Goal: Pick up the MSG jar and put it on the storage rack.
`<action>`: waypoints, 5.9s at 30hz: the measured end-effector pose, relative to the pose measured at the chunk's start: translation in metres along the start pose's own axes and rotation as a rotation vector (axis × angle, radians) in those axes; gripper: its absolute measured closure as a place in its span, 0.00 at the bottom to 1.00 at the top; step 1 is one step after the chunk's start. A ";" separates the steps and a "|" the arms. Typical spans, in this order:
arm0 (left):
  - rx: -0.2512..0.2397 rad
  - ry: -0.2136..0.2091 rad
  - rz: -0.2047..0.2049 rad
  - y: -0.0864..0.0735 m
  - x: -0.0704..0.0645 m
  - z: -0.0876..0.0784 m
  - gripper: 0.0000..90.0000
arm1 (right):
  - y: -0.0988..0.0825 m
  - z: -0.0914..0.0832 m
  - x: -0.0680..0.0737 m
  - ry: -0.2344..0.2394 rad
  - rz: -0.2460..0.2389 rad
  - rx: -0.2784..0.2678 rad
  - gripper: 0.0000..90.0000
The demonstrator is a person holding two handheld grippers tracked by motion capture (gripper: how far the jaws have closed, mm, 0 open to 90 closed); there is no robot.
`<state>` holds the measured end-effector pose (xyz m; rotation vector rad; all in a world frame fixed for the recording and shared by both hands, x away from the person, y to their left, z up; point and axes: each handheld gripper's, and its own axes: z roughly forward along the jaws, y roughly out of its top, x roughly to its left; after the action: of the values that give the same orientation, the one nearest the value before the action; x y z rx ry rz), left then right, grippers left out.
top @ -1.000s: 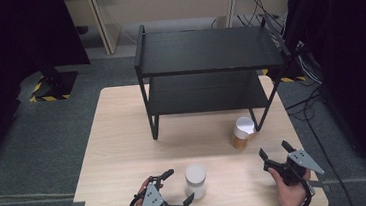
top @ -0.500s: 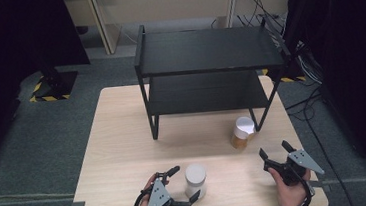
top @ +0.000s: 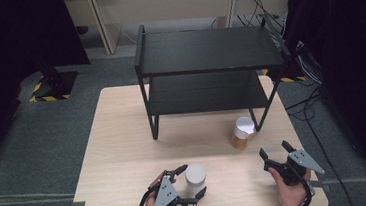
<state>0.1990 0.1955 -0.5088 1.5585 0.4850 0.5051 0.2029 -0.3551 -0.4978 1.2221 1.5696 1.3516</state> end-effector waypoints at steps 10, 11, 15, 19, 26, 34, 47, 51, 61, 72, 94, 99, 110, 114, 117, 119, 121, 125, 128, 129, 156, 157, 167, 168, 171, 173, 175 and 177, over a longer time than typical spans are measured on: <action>-0.025 0.014 -0.016 -0.001 -0.003 0.002 0.22 | 0.000 0.000 0.000 0.000 0.001 0.001 0.07; -0.022 0.013 -0.015 0.000 -0.003 0.002 0.23 | 0.000 0.000 0.000 0.000 0.001 0.001 0.07; -0.022 0.019 -0.020 -0.002 -0.005 0.004 0.26 | 0.000 0.000 0.000 0.001 0.003 0.001 0.07; -0.022 0.023 -0.024 -0.003 -0.007 0.005 0.33 | 0.001 0.000 -0.001 0.001 0.005 0.004 0.07; -0.022 0.040 -0.028 -0.003 -0.010 0.005 0.37 | 0.001 0.000 0.000 0.001 0.005 0.003 0.07; -0.011 0.047 -0.032 0.000 -0.012 0.005 0.37 | 0.001 0.000 -0.001 0.002 0.006 0.004 0.07; -0.005 0.068 -0.048 0.008 -0.012 0.001 0.37 | 0.001 0.001 -0.001 0.002 0.008 0.004 0.07; -0.026 0.087 -0.048 0.012 -0.013 -0.002 0.37 | 0.001 0.001 -0.001 0.002 0.008 0.004 0.07; -0.052 0.144 -0.046 0.024 -0.014 -0.007 0.37 | 0.001 0.000 -0.001 0.002 0.009 0.004 0.07; -0.080 0.242 -0.035 0.040 -0.018 -0.011 0.37 | 0.001 0.000 -0.001 0.003 0.007 0.004 0.07; -0.115 0.392 -0.034 0.076 -0.011 -0.008 0.37 | 0.001 0.001 -0.001 0.002 0.006 0.005 0.07; -0.127 0.411 -0.024 0.085 -0.009 -0.004 0.37 | 0.001 0.001 -0.001 0.003 0.005 0.005 0.07; -0.144 0.459 -0.018 0.100 -0.006 0.001 0.37 | 0.001 0.001 -0.001 0.003 0.004 0.007 0.07; -0.159 0.473 -0.013 0.108 -0.004 0.001 0.37 | 0.001 0.001 -0.001 0.002 0.003 0.006 0.07; -0.169 0.484 -0.008 0.113 -0.004 0.002 0.37 | 0.001 0.001 0.000 0.002 0.002 0.006 0.07; -0.169 0.491 -0.004 0.118 -0.003 0.003 0.37 | 0.001 0.001 0.000 0.002 0.002 0.006 0.07; -0.168 0.497 0.003 0.122 -0.003 0.004 0.37 | 0.001 0.001 0.000 0.002 0.002 0.007 0.07; -0.175 0.504 0.010 0.130 0.000 0.006 0.37 | 0.001 0.001 0.000 0.002 0.003 0.007 0.07; -0.180 0.506 0.016 0.135 0.002 0.008 0.37 | 0.001 0.001 0.000 0.002 0.003 0.007 0.07; -0.180 0.506 0.018 0.137 0.003 0.009 0.37 | 0.001 0.001 0.000 0.002 0.003 0.007 0.07; -0.207 0.530 0.008 0.171 0.016 0.013 0.37 | 0.001 0.001 0.000 0.003 0.001 0.005 0.07; -0.208 0.531 0.008 0.173 0.016 0.013 0.37 | 0.001 0.001 0.000 0.002 0.001 0.006 0.07; -0.225 0.540 0.004 0.187 0.018 0.016 0.37 | 0.001 0.001 0.000 0.003 -0.001 0.007 0.07; -0.225 0.541 0.006 0.188 0.018 0.016 0.37 | 0.001 0.001 0.000 0.003 -0.002 0.007 0.07; -0.228 0.541 0.006 0.192 0.019 0.017 0.37 | 0.002 0.001 0.000 0.003 -0.005 0.009 0.07; -0.231 0.539 0.004 0.195 0.020 0.017 0.37 | 0.002 0.001 0.000 0.003 -0.005 0.009 0.07; -0.233 0.541 0.005 0.199 0.021 0.018 0.37 | 0.002 0.001 0.000 0.003 -0.005 0.011 0.07; -0.232 0.541 0.004 0.201 0.021 0.017 0.37 | 0.002 0.001 0.000 0.002 -0.006 0.010 0.07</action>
<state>0.2266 0.1845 -0.3081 1.1911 0.8021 0.9602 0.2042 -0.3544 -0.4961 1.2210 1.5826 1.3429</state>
